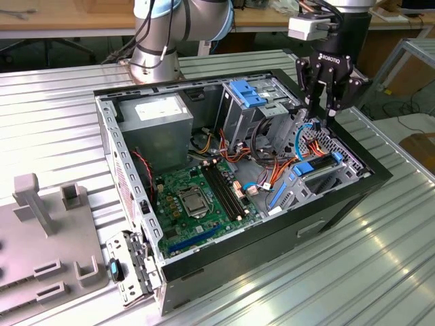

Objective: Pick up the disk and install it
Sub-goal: 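Insert the second disk wire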

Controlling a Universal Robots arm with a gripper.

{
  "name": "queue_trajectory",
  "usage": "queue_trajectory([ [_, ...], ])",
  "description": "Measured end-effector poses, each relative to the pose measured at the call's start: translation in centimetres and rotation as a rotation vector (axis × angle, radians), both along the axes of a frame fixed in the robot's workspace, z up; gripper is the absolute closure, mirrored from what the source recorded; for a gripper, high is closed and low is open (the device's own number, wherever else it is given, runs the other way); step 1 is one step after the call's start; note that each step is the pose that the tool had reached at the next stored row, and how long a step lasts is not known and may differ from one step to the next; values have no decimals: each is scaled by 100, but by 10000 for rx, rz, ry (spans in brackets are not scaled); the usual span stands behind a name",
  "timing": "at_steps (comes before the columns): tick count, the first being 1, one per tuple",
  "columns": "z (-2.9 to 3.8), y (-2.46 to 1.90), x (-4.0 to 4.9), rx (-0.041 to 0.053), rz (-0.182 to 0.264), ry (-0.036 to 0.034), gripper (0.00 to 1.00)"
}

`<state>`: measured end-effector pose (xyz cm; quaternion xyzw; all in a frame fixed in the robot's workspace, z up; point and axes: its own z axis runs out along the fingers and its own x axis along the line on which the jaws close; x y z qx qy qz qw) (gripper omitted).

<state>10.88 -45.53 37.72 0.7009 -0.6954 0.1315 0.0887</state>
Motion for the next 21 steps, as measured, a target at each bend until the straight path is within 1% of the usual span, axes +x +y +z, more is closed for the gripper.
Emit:
queue_trajectory([
  [4,-17,1,-1,-54,104,-3,56],
  [8,-31,12,-7,-181,260,-26,56],
  [13,-40,14,-32,-205,353,-43,56],
  [18,-43,16,-32,-204,352,-44,56],
  [19,-45,29,-32,-242,353,-43,56],
  [20,-54,51,-34,-315,356,-43,56],
  [21,-59,66,-34,-336,360,-43,56],
])
